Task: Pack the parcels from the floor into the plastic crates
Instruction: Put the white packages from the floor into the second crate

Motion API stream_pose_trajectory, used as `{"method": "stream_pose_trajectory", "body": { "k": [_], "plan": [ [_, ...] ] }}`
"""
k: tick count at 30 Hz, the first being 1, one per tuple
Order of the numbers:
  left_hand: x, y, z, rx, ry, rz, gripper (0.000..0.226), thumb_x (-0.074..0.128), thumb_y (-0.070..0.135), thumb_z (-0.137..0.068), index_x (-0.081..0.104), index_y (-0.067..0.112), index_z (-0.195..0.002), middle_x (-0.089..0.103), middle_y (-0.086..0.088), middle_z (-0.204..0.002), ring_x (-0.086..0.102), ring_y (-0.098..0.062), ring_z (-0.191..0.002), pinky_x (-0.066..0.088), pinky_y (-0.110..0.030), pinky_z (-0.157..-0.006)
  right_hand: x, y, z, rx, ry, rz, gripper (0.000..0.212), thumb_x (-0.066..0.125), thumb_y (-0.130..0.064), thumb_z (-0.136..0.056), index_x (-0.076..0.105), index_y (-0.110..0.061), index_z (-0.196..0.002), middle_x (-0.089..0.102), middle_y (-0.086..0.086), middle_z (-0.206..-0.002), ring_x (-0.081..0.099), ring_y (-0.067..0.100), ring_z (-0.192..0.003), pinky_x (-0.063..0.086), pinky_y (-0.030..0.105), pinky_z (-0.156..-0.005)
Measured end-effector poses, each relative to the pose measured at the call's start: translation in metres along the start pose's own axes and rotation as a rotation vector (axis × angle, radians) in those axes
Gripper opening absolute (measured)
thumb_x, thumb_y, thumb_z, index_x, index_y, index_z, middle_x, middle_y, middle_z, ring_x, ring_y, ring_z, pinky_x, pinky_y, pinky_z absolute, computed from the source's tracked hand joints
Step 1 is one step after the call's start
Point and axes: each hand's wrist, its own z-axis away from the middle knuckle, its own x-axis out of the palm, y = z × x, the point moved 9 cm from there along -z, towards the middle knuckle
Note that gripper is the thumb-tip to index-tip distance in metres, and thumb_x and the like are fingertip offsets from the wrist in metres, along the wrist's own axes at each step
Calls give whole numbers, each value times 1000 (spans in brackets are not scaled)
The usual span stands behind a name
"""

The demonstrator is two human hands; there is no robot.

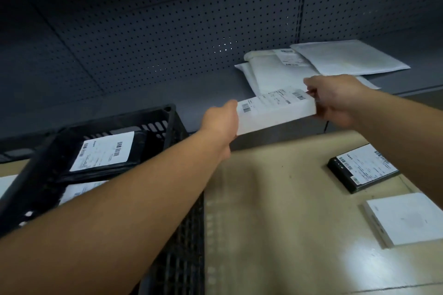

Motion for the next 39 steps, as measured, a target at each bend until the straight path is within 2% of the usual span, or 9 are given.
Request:
{"method": "stream_pose_trajectory", "body": {
  "k": [6, 13, 19, 22, 25, 27, 31, 34, 39],
  "plan": [
    [-57, 35, -5, 116, 20, -99, 10, 59, 9, -98, 67, 7, -103, 74, -12, -108, 71, -27, -101, 61, -46, -90, 50, -27, 35, -54, -77, -29, 26, 63, -4, -97, 58, -1, -122, 71, 9, -97, 73, 20, -84, 63, 38, -80],
    [-135, 64, 15, 157, 26, -48, 9, 59, -1, -98, 67, 0, -93, 76, -10, -97, 76, -17, -84, 64, -31, -77, 114, -47, 72, -157, -183, -26, 8, 61, -6, -97, 67, -2, -101, 76, 14, -100, 75, 23, -84, 63, 35, -76],
    [-204, 63, 26, 131, 63, 12, 14, 57, -4, -98, 69, 1, -91, 79, -9, -92, 77, -14, -77, 63, -26, -64, 165, -58, 106, -317, -228, 180, 31, 58, -18, -86, 62, 11, -96, 52, 7, -74, 40, 19, -74, 32, 36, -72],
    [-235, 55, 28, 130, 82, 13, 19, 57, -4, -97, 71, 4, -88, 80, -6, -86, 77, -11, -73, 63, -25, -66, 185, -56, 126, -356, -254, 243, 35, 56, -18, -90, 57, 13, -108, 54, 5, -73, 40, 16, -74, 32, 34, -73],
    [-264, 47, 29, 140, 102, 28, 17, 56, -2, -98, 72, 3, -95, 80, -5, -90, 78, -14, -81, 63, -25, -70, 213, -50, 149, -342, -341, 285, 41, 55, -23, -84, 57, 12, -106, 76, 12, -91, 47, 16, -76, 54, 60, -84],
    [-284, 43, 28, 157, 129, 37, 17, 55, -1, -98, 72, 2, -102, 80, -6, -93, 78, -17, -87, 63, -26, -72, 234, -44, 161, -332, -402, 300, 47, 54, -28, -77, 57, 10, -105, 68, 21, -110, 47, 16, -79, 43, 74, -93],
    [-320, 32, 26, 164, 195, -65, 21, 57, 4, -98, 74, 6, -110, 79, -9, -99, 76, -26, -99, 62, -38, -87, 267, -23, 169, -264, -441, 289, 51, 56, -38, -81, 59, 8, -104, 70, 23, -104, 51, 21, -75, 51, 51, -82],
    [-340, 23, 28, 163, 255, -209, 22, 57, 8, -97, 77, 13, -102, 80, -6, -94, 75, -32, -98, 60, -50, -92, 289, -2, 170, -187, -489, 302, 42, 54, -35, -93, 66, 6, -98, 76, -3, -78, 64, 15, -77, 49, 37, -82],
    [-365, 11, 30, 144, 336, -461, 22, 57, 17, -95, 79, 21, -93, 79, 4, -87, 75, -23, -87, 63, -45, -83, 323, 31, 185, -54, -575, 335, 32, 54, -40, -92, 70, -14, -101, 78, -8, -102, 69, 19, -106, 49, 43, -105]
  ]
}}
